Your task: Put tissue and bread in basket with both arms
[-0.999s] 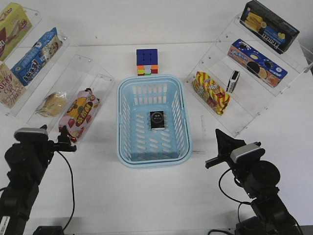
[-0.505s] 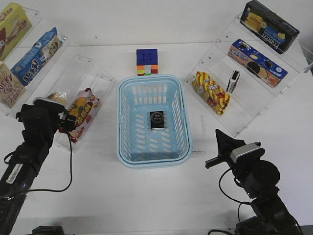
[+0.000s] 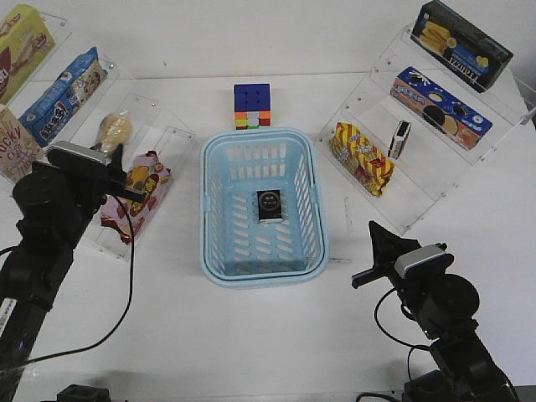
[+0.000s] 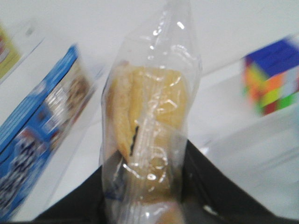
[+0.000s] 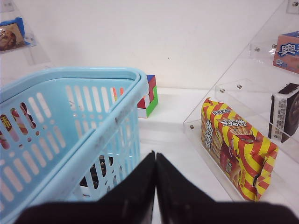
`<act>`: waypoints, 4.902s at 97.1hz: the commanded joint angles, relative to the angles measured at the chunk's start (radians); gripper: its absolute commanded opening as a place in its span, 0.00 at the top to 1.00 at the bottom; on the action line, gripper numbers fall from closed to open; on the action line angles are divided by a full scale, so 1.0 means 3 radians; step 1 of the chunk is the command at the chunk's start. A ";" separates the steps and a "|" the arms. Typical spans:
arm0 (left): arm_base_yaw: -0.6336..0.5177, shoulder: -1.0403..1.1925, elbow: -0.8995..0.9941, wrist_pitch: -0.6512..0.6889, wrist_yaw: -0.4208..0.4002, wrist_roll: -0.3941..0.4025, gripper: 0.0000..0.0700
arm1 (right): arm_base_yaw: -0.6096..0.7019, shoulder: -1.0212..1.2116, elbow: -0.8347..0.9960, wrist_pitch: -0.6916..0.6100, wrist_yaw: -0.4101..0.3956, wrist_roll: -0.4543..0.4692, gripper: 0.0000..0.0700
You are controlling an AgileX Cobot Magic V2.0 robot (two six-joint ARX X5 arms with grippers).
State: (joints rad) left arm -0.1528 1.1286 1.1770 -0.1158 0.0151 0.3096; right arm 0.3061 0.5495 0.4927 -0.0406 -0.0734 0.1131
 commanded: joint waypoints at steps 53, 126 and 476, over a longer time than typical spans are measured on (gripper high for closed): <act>-0.0973 0.0359 0.0076 0.0187 0.1609 -0.1059 0.36 | 0.0006 0.0004 0.0027 0.0037 0.0053 0.0050 0.99; -0.0139 -0.1321 -0.1134 -0.0343 0.0046 -0.1050 1.00 | 0.0008 -0.0198 0.0027 -0.0017 0.0328 0.0008 0.99; 0.0094 -0.3745 -0.3876 0.0690 -0.0200 -0.1096 1.00 | -0.0825 -0.1829 -0.1600 -0.0184 0.0423 -0.0727 0.99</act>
State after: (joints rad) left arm -0.1246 0.0063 0.0338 0.0757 -0.0467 -0.0246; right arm 0.0582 0.0017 0.0143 -0.1085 0.0544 -0.1226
